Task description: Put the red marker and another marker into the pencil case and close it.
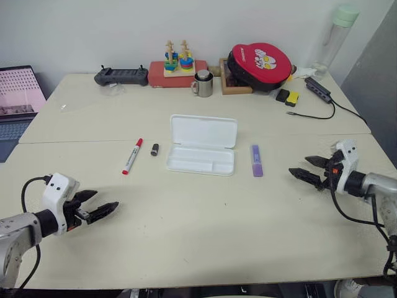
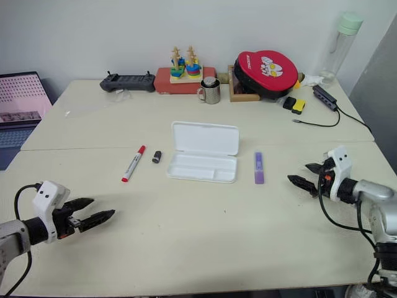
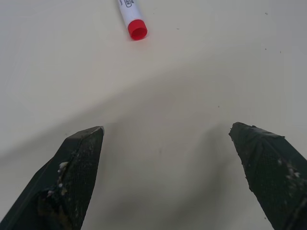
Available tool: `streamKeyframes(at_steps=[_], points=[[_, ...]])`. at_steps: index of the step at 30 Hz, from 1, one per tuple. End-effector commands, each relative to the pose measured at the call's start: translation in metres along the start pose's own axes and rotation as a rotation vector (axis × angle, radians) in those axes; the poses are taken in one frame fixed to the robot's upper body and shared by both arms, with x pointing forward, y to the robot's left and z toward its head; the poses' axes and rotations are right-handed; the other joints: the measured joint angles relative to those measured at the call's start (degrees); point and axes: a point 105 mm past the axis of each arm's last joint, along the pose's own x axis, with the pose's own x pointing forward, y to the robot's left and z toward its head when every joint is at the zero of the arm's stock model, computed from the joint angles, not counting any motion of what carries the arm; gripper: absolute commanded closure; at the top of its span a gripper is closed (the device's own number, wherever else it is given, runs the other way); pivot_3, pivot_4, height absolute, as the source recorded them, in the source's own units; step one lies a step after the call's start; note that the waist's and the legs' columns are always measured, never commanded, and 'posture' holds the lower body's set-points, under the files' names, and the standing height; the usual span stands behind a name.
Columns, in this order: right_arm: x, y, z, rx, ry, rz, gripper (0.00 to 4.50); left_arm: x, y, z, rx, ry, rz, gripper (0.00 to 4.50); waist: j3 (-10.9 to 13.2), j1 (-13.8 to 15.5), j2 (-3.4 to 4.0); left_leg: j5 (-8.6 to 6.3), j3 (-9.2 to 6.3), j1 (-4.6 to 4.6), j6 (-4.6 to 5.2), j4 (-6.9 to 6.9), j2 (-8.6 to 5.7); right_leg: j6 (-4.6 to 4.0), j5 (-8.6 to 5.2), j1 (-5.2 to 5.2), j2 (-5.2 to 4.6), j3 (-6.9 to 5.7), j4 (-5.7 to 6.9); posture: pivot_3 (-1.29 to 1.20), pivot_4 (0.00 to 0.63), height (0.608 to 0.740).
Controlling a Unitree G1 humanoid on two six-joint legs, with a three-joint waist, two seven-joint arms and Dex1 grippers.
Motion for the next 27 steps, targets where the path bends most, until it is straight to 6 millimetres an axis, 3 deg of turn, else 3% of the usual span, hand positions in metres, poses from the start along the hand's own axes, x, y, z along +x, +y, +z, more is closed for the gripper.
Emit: streamKeyframes(at_steps=[1,6,21,27], points=[[-0.003,0.005,0.01,-0.047,-0.002,0.038,0.06,-0.006,0.004,0.009,0.043,0.006,-0.007,0.0,0.0,0.0,-0.04,0.0,-0.01,-0.01,0.0,0.0,0.0,0.0,0.0,0.0,0.0,-0.01,-0.01,0.0,0.15,0.74],[-0.002,0.006,0.01,-0.034,-0.008,0.043,0.06,-0.002,-0.004,-0.003,0.053,0.072,-0.031,0.0,0.1,0.0,-0.03,0.0,0.01,-0.05,0.0,0.0,0.0,0.01,0.01,-0.03,-0.03,0.01,-0.02,0.0,0.15,0.74],[-0.003,0.008,0.003,-0.064,-0.007,0.039,0.06,0.003,-0.012,-0.001,0.043,0.056,-0.026,0.0,0.2,0.1,-0.14,0.0,0.0,-0.08,0.0,0.03,-0.01,0.01,0.01,-0.04,-0.05,-0.01,-0.01,0.0,0.15,0.74],[0.0,0.0,0.013,-0.097,-0.081,-0.014,0.06,0.006,-0.01,0.001,0.058,0.065,-0.014,0.0,0.2,0.1,-0.13,0.0,0.03,-0.08,0.0,0.05,-0.01,0.02,0.01,-0.04,-0.05,0.0,0.02,0.0,0.15,0.74]])
